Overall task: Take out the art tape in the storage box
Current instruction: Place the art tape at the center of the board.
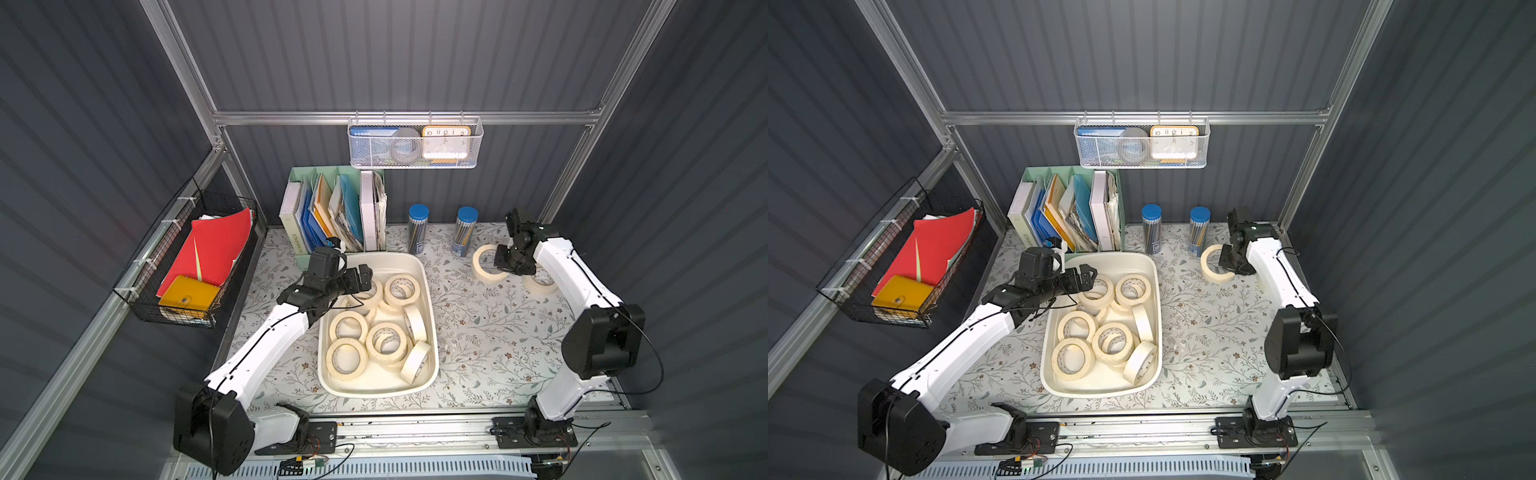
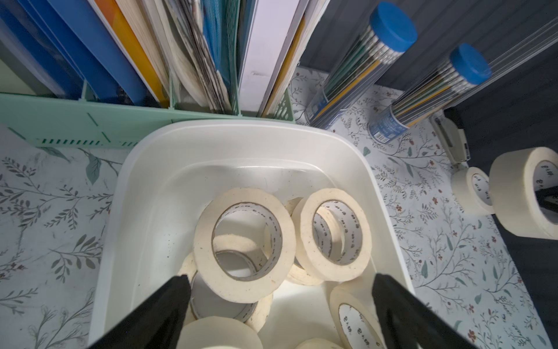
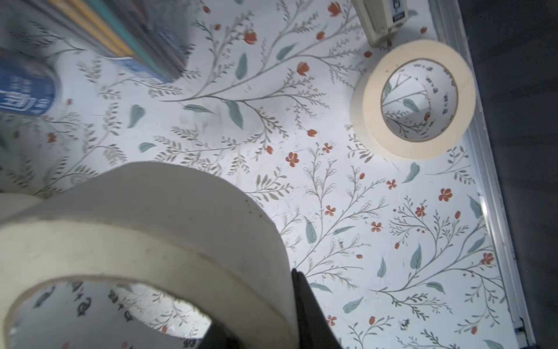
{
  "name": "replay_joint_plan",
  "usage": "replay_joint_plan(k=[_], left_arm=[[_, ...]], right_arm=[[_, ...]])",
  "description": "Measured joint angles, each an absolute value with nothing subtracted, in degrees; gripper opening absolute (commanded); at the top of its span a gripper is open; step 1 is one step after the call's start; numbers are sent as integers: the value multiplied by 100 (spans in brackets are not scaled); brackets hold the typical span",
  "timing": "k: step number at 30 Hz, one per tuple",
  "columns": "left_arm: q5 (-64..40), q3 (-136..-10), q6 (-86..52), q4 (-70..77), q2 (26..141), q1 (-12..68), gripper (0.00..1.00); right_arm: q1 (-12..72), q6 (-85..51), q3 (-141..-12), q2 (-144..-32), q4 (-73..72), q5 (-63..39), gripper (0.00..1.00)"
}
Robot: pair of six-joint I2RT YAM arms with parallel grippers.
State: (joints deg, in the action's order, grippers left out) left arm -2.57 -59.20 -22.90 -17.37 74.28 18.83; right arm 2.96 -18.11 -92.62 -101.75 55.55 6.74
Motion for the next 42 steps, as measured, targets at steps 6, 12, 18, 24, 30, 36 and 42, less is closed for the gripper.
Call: replay_joint_plan(k=[6, 12, 18, 24, 30, 36, 42], left_arm=[[-150, -5857, -2231, -1570, 7767, 1776, 98], [-58, -5830, -2217, -1516, 7839, 1756, 97], [27, -5800, -2196, -1518, 7841, 1756, 97], [45, -5769, -2196, -1514, 7839, 1756, 99], [64, -5690, -2198, -1516, 7846, 1756, 100], [95, -5655, -2198, -1514, 7883, 1756, 100], [161, -5671, -2198, -1457, 8235, 1752, 100]], right_arm=[[-198, -1658, -9594, -11478, 5566, 410, 0], [-329, -1577, -9883, -12119, 5505, 272, 0], [-548, -1557, -10066, -12396, 5347, 292, 0], [-718, -1555, -10033, -12540, 5258, 395, 0], [-751, -1535, -9821, -12538, 4967, 421, 19], [-746, -1472, -9496, -12387, 4729, 388, 51], [-685, -1411, -9454, -11767, 4716, 366, 56]])
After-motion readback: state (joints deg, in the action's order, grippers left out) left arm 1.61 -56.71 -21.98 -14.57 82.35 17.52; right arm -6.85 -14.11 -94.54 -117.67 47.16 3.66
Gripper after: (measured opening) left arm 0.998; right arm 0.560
